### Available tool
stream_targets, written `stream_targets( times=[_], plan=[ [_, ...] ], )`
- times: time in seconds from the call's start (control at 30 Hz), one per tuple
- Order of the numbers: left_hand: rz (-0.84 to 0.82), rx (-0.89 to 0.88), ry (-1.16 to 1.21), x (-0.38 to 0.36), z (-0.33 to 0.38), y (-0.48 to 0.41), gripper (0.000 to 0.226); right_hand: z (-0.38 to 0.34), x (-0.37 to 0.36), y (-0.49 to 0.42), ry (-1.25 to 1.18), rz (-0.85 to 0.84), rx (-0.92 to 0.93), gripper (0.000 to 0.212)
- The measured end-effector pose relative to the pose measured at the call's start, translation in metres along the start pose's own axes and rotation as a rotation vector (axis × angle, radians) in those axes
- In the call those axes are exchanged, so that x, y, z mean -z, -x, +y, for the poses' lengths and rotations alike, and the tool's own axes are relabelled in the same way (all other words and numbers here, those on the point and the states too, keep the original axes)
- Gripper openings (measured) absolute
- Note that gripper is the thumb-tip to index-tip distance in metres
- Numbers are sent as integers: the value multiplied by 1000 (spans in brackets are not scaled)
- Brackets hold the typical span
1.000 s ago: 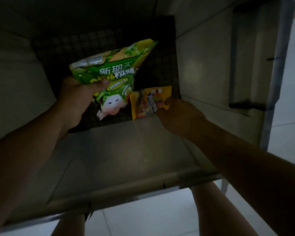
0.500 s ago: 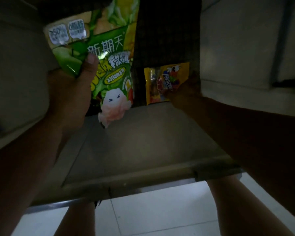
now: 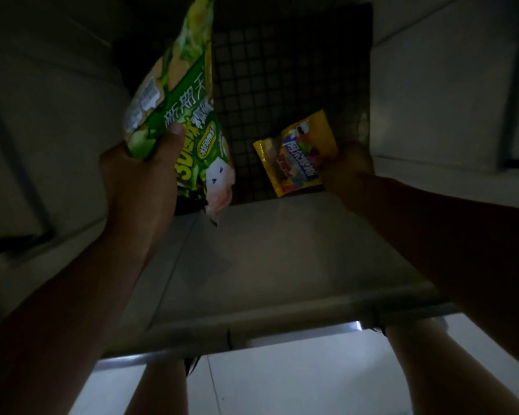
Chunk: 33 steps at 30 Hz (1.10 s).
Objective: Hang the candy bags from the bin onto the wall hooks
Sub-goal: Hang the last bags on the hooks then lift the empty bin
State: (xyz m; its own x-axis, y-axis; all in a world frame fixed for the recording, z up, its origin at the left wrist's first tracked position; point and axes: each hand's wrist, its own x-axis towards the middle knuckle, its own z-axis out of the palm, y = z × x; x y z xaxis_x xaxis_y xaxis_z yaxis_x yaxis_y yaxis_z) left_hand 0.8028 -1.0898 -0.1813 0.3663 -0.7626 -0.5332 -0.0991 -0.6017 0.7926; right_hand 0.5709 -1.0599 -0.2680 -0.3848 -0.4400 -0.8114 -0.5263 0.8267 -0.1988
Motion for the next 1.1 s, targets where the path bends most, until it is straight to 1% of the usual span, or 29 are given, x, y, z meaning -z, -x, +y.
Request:
stream_targets(
  times=[0.07,0.17,0.23,0.33,0.4,0.47,0.53,0.6,0.67,0.73,0.87,0.97,1.03,1.1],
  plan=[
    [24,-14,6,5,5,5,16,-6,9,10,32,-25,48,28],
    [35,-46,15,11,25,23,23,-22,31,31,126,-4,175,26],
    [38,-56,23,13,41,32,22,-36,49,45,205,40,292,26],
    [7,-60,47,23,64,42,24,-60,79,66,221,132,435,11],
    [10,-70,82,28,84,51,20,-75,98,83,211,171,498,14],
    [8,-121,121,33,103,61,17,-88,118,103,179,180,561,8],
    [41,-179,139,39,126,72,19,-102,139,126,174,221,621,13],
    [65,-209,166,47,151,81,18,-115,160,153,168,300,695,18],
    [68,-238,230,55,174,91,15,-124,181,181,115,365,773,18],
    [54,-270,303,65,198,100,21,-131,200,210,51,411,824,16],
    [10,-357,356,83,256,118,23,-142,235,273,-108,460,878,15],
    [23,-367,389,98,306,138,21,-155,262,319,-241,418,894,12],
    [-6,-381,406,110,340,153,20,-166,282,350,-371,369,906,4],
    [-39,-408,402,124,376,169,27,-180,303,383,-459,326,936,12]
  ],
)
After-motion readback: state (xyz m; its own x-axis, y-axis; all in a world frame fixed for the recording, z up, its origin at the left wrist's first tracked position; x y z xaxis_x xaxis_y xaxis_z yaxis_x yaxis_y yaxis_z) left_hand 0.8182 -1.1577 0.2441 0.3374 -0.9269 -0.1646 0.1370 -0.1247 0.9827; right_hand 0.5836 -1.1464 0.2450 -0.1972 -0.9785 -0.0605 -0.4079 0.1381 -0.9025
